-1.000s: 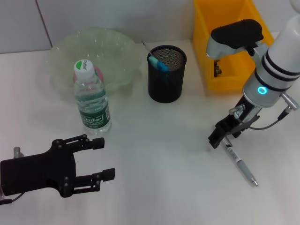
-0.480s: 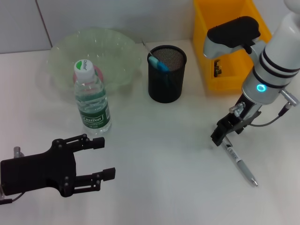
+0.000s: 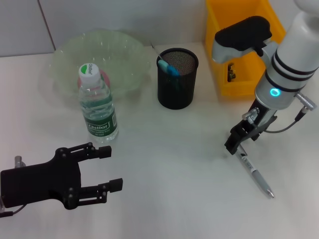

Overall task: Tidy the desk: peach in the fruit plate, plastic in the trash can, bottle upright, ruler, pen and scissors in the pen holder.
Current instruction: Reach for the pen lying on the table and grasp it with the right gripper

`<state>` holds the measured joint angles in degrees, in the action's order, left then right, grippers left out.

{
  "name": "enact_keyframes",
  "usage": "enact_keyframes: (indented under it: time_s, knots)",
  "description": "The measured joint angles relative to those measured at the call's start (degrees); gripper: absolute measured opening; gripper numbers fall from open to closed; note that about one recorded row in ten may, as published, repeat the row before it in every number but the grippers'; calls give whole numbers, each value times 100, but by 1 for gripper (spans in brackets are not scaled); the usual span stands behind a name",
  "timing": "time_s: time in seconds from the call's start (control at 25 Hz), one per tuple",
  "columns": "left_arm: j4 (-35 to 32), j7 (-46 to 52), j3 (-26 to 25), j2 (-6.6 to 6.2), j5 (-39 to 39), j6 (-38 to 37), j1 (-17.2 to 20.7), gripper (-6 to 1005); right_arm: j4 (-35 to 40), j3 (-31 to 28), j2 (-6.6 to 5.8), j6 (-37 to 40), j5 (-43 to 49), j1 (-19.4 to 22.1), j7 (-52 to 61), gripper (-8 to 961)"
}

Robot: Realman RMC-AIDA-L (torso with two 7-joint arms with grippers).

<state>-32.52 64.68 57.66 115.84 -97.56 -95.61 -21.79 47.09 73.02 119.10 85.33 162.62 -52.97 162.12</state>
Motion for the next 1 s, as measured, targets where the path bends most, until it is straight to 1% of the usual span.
enact_keyframes:
  time_s: [0.2, 0.76, 0.96, 1.0]
  knots:
    - [-7, 0, 15, 0, 0, 1, -3, 788, -124, 72, 12, -32, -10, -54, 1, 712]
    - [-61, 0, 17, 0, 0, -1, -10, 788, -178, 72, 15, -95, -27, -56, -21, 711]
    - [-70, 0, 17, 0, 0, 4, -10, 788, -184, 71, 20, -96, -29, -56, -23, 694]
    - [-70, 0, 16, -1, 0, 5, -10, 788, -185, 71, 21, -96, -29, -56, -23, 658]
